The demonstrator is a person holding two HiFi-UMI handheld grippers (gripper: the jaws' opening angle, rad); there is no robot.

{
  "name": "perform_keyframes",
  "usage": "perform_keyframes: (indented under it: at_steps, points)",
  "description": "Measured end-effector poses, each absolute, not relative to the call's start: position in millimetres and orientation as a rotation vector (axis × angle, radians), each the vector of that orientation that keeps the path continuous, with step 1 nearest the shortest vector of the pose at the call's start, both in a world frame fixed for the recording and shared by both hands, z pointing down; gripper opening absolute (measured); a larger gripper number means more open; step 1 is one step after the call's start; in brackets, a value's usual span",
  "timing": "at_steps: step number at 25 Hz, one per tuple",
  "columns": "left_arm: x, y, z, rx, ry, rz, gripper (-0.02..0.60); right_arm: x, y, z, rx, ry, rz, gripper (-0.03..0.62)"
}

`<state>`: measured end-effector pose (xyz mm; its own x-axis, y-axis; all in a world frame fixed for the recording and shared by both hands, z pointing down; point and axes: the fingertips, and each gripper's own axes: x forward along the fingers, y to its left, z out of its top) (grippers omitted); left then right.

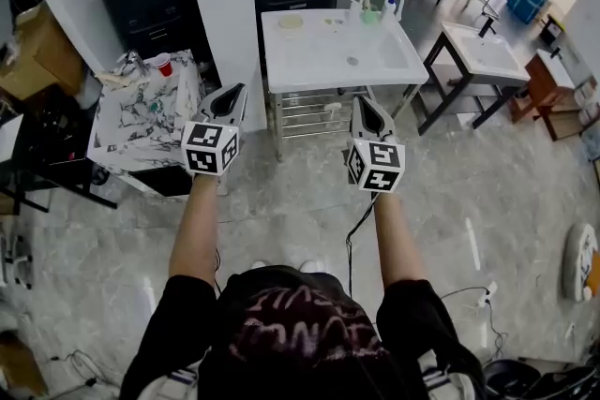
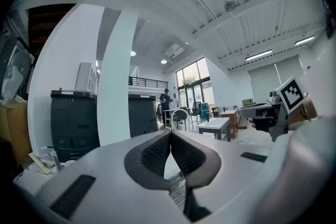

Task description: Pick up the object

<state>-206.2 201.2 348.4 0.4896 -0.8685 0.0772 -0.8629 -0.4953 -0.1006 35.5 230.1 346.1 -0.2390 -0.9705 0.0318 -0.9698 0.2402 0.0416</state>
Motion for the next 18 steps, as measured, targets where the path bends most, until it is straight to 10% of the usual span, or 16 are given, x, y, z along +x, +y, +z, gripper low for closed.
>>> perform_keyframes:
  at_steps: [18]
  points:
    - [-154.1,206.1,357.5,-2.676,1.566,-0.212,0.015,74.1,232.9,357.4,1.867,-2.472,-0.018,0.014]
